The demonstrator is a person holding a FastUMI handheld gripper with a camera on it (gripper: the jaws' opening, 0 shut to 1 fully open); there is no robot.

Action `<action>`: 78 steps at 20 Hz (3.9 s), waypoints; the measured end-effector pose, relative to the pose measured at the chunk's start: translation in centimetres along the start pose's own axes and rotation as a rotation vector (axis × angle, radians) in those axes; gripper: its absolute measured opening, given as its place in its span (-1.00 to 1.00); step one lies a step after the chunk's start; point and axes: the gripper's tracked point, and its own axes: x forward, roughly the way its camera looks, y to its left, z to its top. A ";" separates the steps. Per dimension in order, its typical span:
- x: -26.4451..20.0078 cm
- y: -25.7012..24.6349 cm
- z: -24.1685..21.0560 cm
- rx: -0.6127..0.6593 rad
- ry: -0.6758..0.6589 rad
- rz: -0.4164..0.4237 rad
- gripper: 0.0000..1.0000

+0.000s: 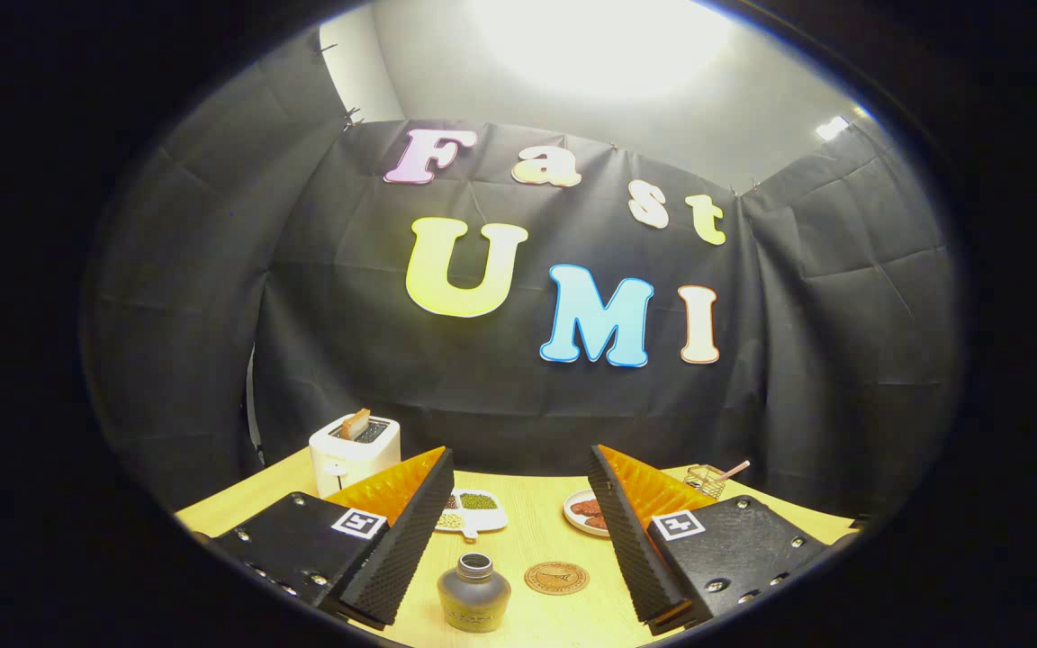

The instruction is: Take the bottle from table, then pour the juice into the cup, finally place the bottle on the coaster

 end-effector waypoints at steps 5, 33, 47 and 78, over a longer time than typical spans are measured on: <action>1.3 1.8 -3.8 0.048 -0.015 0.043 0.85; 2.9 3.7 -17.9 -0.012 0.171 0.094 0.70; 3.8 -5.0 -14.0 0.390 0.068 -0.003 0.60; 8.9 -9.9 -15.3 1.274 0.005 -0.040 0.59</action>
